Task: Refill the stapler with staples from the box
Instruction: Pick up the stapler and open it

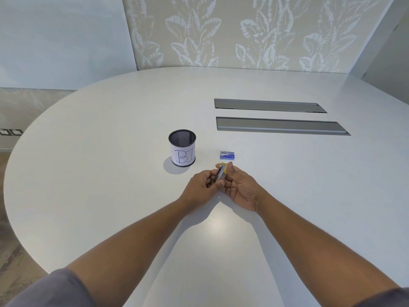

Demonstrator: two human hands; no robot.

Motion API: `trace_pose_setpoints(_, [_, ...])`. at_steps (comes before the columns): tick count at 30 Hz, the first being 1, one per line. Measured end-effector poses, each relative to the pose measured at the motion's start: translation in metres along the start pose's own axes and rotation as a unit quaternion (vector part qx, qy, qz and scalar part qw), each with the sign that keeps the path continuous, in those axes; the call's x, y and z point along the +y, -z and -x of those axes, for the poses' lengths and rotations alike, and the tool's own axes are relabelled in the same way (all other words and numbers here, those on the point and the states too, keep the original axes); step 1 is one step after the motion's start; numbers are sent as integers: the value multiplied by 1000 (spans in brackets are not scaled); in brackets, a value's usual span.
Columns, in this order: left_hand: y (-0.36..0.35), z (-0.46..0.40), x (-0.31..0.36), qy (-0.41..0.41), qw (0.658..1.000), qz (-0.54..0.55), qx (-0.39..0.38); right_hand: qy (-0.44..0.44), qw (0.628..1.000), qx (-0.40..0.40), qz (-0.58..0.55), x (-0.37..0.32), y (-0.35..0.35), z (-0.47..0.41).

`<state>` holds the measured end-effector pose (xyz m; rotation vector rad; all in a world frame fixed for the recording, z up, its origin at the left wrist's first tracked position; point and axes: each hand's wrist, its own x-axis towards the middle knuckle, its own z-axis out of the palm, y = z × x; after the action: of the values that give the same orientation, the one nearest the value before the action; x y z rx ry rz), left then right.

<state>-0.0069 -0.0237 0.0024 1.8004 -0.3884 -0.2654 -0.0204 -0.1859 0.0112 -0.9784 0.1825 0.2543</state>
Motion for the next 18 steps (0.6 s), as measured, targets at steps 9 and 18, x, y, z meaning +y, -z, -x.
trace_pose_setpoints(9, [0, 1, 0, 9, 1000, 11, -2, -10, 1000, -9, 7, -2, 0, 3])
trace_pose_setpoints(18, [-2, -3, -6, 17, 999, 49, -7, 20, 999, 12, 34, 1, -7, 4])
